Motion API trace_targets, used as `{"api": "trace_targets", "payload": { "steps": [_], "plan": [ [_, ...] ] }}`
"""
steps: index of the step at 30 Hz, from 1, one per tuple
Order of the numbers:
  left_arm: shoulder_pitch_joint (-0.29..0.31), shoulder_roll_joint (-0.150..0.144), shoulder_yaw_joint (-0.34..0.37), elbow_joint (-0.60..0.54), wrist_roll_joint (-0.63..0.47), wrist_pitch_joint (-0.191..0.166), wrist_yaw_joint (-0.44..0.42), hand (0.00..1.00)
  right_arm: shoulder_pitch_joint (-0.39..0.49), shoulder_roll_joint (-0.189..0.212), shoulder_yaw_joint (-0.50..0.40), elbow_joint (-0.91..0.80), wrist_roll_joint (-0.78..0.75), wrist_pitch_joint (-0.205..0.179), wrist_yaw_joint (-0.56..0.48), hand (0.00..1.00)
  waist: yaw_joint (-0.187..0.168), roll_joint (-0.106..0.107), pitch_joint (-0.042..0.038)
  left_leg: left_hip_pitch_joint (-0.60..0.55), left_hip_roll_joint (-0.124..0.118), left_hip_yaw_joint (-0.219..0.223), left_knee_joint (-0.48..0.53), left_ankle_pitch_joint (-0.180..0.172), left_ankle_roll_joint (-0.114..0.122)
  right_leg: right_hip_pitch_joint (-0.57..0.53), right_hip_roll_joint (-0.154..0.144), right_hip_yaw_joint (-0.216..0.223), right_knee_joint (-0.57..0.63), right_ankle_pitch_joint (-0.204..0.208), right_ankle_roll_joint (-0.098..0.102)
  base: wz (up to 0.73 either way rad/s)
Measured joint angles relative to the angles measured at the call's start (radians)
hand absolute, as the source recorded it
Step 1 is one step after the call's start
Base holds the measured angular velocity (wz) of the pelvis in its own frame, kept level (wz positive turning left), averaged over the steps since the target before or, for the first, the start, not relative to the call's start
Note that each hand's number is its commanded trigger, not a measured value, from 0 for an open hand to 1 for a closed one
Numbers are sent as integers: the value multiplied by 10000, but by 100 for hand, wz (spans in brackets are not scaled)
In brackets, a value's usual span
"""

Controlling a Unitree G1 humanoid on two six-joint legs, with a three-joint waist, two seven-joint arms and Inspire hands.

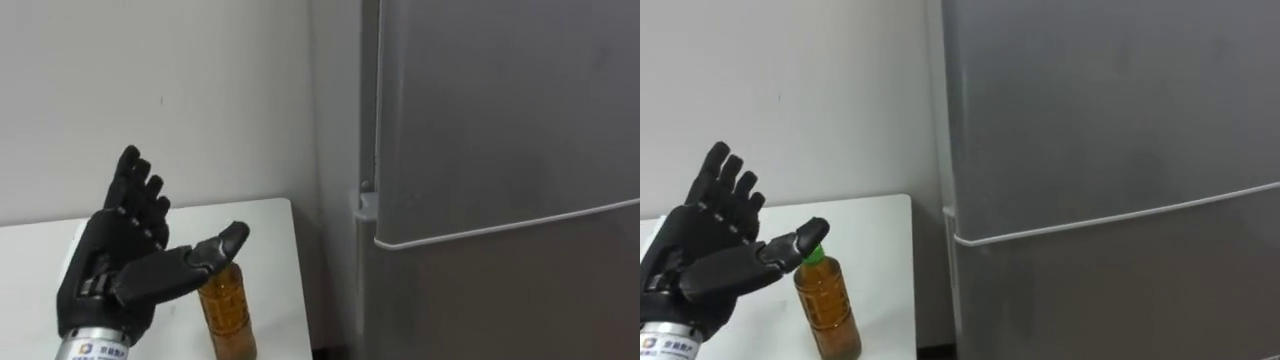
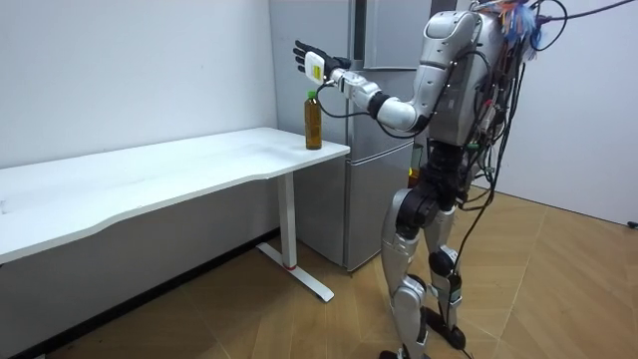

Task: Put the bottle in the upper fridge

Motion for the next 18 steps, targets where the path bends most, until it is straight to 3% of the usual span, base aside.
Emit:
{"api": "trace_targets", "payload": {
  "steps": [2,8,11,18],
  "plan": [
    [-39,3,-241,-138,2,248,-99,0,-136,-19,16,213,135,106,-14,0,-28,14,-13,-54,1,-9,-1,-1,1,-36,9,9,-8,10,10,0],
    [-190,21,-395,-827,-213,435,-322,0,-232,-79,89,223,154,170,-10,0,-287,213,-141,-135,5,-6,7,7,9,-130,14,16,0,38,3,0],
    [-662,88,-456,-995,-222,484,-385,0,-298,-97,104,223,188,201,-8,0,-351,247,-102,-142,4,-8,6,10,10,-122,14,8,-5,38,3,0],
    [-992,165,-603,-1664,-218,551,-763,0,-371,-133,215,209,130,197,4,0,-488,260,-64,-137,3,-7,1,11,10,-117,16,8,-7,38,3,0]
  ]
}}
